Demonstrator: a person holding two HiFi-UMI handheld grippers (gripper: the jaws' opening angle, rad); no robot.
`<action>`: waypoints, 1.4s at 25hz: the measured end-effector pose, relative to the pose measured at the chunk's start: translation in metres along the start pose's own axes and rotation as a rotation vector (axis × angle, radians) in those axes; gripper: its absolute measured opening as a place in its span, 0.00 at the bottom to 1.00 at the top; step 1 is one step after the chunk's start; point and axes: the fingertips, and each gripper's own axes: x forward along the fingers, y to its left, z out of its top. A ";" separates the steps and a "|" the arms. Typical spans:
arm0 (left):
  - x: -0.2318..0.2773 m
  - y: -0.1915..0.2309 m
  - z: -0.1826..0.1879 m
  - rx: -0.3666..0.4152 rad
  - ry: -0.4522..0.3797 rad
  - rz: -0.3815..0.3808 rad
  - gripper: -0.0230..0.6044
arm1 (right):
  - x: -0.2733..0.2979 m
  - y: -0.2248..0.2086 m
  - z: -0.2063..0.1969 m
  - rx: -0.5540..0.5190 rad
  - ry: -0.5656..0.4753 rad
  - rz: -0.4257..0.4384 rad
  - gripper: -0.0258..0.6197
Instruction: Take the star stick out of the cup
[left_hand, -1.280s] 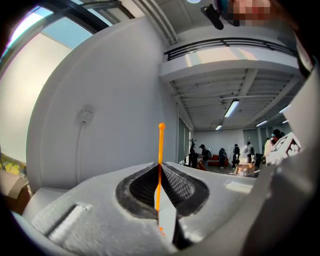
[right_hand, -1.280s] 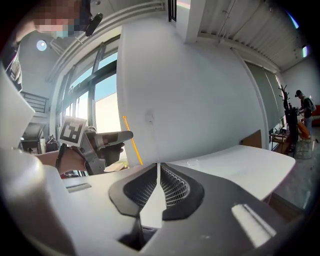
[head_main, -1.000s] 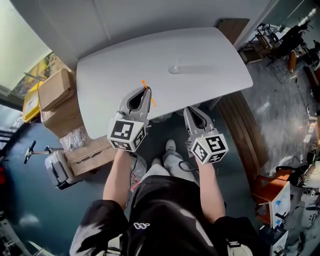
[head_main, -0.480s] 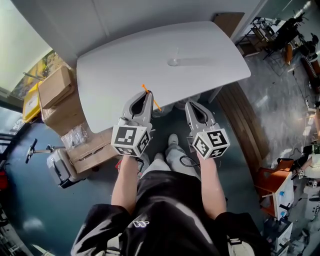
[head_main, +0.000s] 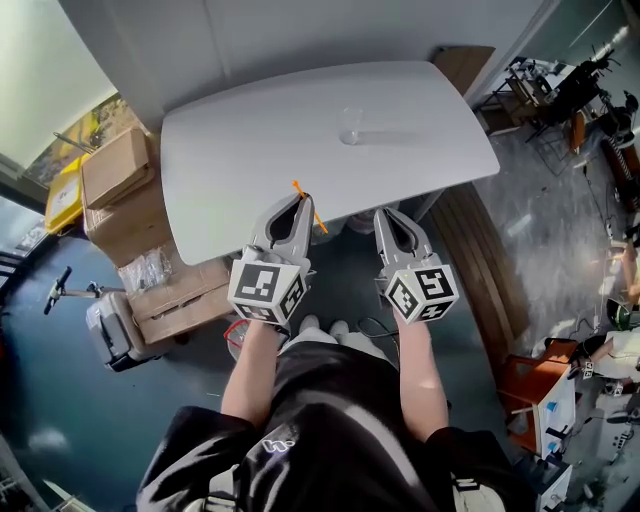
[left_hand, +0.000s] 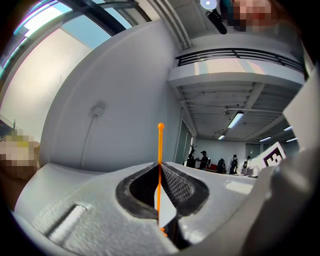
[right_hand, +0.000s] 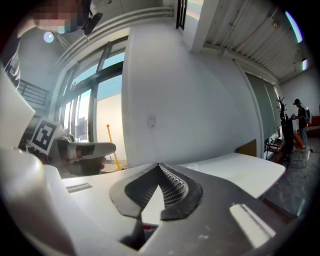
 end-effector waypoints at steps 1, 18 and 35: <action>0.001 -0.003 0.001 0.000 -0.004 0.000 0.06 | 0.000 -0.002 0.002 -0.004 -0.005 0.001 0.04; 0.036 -0.037 0.006 0.017 0.009 0.047 0.06 | 0.001 -0.044 0.034 -0.046 -0.054 0.033 0.04; 0.059 -0.033 0.001 0.009 0.024 0.057 0.06 | 0.014 -0.053 0.025 -0.089 -0.018 0.072 0.04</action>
